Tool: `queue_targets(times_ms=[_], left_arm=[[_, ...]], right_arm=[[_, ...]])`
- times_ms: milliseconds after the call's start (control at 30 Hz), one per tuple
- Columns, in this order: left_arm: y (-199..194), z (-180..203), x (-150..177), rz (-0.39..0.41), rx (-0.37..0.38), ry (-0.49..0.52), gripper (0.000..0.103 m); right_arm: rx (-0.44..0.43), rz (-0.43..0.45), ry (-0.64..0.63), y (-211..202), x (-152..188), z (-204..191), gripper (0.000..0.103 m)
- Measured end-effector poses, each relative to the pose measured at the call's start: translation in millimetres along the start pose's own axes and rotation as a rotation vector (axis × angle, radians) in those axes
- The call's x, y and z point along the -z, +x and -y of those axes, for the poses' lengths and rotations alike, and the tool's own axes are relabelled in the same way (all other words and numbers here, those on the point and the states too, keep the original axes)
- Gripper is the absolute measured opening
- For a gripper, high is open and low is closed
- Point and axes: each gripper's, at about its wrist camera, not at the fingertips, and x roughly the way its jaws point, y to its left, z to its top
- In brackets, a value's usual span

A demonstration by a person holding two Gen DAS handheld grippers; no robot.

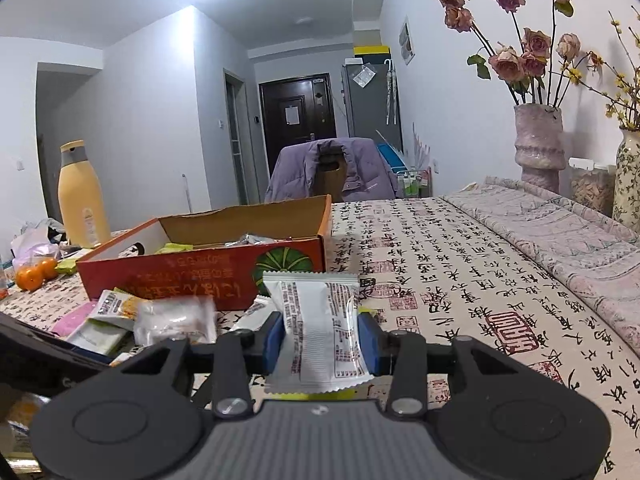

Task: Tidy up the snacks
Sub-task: 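Grasp the round cookie packet with the left gripper while the right holds the white packet, then carry the white packet and round cookie packet over the box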

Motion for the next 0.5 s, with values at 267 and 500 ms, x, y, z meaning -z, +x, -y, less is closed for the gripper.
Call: queue_targets(times_ms=[267, 500], left_arm=[[-3.5, 3.0, 2.8, 0.022, 0.021, 0.014, 0.044], [-18.2, -0.4, 3.7, 0.072, 0.034, 0.011, 0.043]], right_arm=[[-0.015, 0.001, 0.006, -0.3, -0.1, 1.5, 0.039], [-0.007, 0.01, -0.003, -0.8, 0.4, -0.3, 0.039]])
